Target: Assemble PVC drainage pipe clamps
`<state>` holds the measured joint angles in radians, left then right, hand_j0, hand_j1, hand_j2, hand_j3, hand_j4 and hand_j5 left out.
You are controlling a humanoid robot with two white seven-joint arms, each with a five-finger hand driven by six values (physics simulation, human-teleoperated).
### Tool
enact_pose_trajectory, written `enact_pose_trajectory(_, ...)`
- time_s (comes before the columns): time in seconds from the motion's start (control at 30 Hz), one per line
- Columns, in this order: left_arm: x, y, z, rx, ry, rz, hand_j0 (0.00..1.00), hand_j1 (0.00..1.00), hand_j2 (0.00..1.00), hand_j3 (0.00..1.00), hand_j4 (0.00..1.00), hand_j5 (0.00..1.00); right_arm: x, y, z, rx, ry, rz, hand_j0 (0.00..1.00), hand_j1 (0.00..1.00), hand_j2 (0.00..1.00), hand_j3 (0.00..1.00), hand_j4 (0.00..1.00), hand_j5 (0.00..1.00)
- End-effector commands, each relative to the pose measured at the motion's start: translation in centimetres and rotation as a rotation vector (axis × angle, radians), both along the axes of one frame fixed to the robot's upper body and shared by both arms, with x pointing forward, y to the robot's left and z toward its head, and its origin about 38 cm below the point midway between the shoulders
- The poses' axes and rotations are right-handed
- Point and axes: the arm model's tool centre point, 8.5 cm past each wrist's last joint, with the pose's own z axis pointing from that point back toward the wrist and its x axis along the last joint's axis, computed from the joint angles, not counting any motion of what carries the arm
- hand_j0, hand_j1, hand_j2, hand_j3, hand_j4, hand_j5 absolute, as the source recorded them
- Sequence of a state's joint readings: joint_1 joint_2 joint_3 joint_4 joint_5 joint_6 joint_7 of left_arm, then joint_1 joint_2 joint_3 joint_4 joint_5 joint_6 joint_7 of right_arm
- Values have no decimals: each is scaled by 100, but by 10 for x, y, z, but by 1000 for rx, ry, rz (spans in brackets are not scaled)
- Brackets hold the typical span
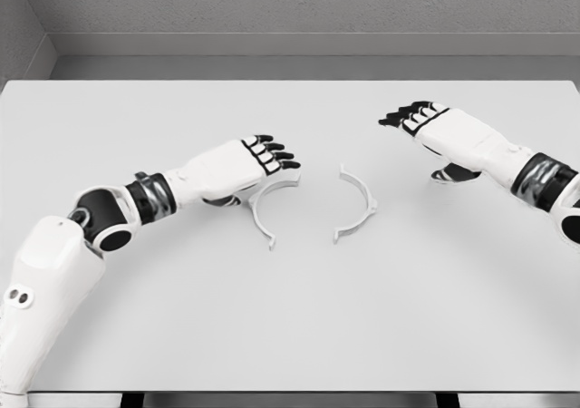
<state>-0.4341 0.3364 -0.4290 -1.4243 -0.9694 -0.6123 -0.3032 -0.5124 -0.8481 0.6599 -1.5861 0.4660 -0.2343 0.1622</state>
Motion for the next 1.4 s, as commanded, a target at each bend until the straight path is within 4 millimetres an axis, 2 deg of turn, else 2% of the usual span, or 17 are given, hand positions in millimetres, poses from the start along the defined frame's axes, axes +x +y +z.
enact_pose_trajectory(0.0,-2,-7,-1,-10,5,-13,100,100,100,100,100,100,14,-12,-14,29,32,-70,100,100,100,100,100,100)
enact_pose_trajectory(0.13,-5,-13,-4,-6,12,-31,100,100,100,100,100,100,29,-5,-10,60,20,-82,100,100,100,100,100,100)
enact_pose_trajectory(0.3,-7,-22,-2,-21,9,-47,100,100,100,100,100,100,32,9,-3,74,0,-32,100,100,100,100,100,100)
enact_pose_trajectory(0.5,-9,-36,1,-46,4,-65,100,100,100,100,100,100,28,18,-14,64,21,-6,100,100,100,100,100,100)
enact_pose_trajectory(0.57,-10,-41,2,-57,3,-71,100,100,100,100,100,100,25,25,-24,51,44,14,100,100,100,100,100,100)
enact_pose_trajectory(0.63,-10,-43,2,-62,3,-73,100,100,100,100,100,100,25,36,-27,63,48,29,100,100,100,100,100,100)
enact_pose_trajectory(0.83,-13,-59,3,-86,4,-93,100,100,100,100,100,100,23,45,-29,68,55,51,100,100,100,100,100,100)
enact_pose_trajectory(0.9,-13,-60,3,-89,6,-95,100,100,100,100,100,100,27,36,-20,84,36,28,100,100,100,100,100,100)
enact_pose_trajectory(0.97,-13,-61,3,-93,7,-96,100,100,100,100,100,100,35,16,0,112,-12,-29,100,100,100,100,100,100)
enact_pose_trajectory(1.13,-14,-67,5,-109,8,-101,100,100,100,100,100,100,38,5,-1,103,-8,-56,100,100,100,100,100,100)
enact_pose_trajectory(1.37,-13,-63,5,-106,7,-94,100,100,100,100,100,100,37,5,-2,103,-6,-53,100,100,100,100,100,100)
